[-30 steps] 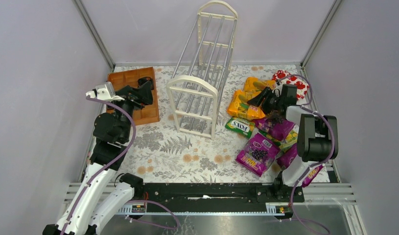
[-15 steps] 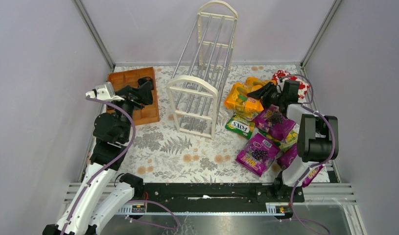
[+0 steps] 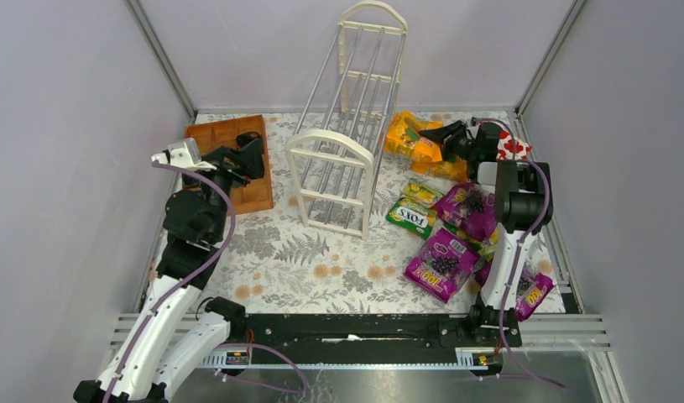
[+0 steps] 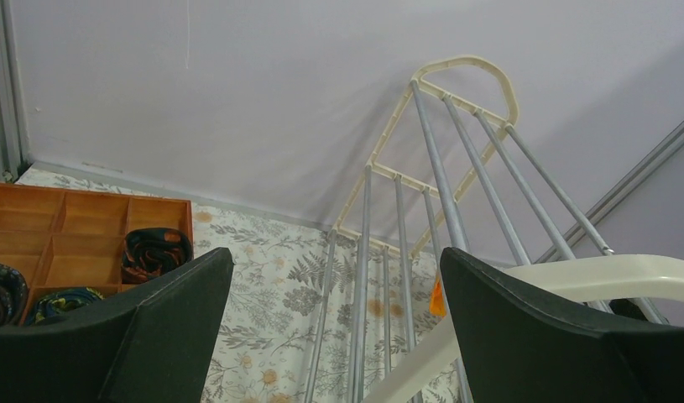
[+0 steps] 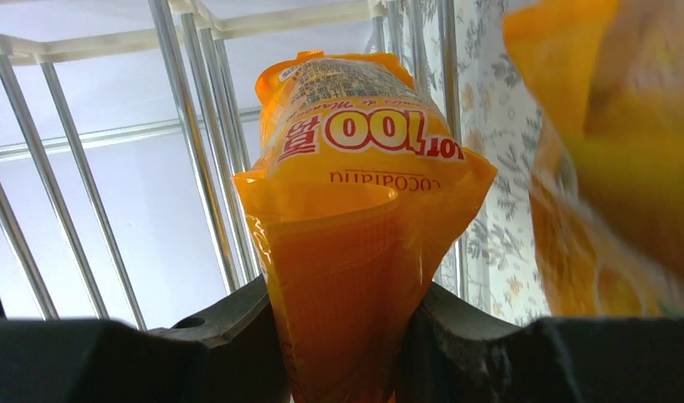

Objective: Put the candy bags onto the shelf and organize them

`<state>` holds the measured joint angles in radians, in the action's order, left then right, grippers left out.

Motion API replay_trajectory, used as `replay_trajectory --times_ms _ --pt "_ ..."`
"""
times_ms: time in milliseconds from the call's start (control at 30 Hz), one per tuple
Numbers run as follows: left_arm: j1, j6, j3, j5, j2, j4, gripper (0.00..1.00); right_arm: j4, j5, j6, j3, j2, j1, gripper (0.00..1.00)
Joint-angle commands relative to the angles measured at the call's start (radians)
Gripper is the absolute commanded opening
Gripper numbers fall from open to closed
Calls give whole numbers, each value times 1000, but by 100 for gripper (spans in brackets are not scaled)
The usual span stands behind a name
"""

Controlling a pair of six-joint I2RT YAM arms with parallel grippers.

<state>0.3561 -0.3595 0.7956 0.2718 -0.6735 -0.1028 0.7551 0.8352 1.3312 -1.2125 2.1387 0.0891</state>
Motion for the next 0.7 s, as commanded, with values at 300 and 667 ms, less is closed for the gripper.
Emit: replay_trajectory --times_ms 300,667 --pt "-31 -23 17 -59 -54 -21 99 -122 41 -27 -585 295 -84 41" --pt "-87 -64 27 -145 -101 -26 99 -330 68 -100 -1040 553 -167 41"
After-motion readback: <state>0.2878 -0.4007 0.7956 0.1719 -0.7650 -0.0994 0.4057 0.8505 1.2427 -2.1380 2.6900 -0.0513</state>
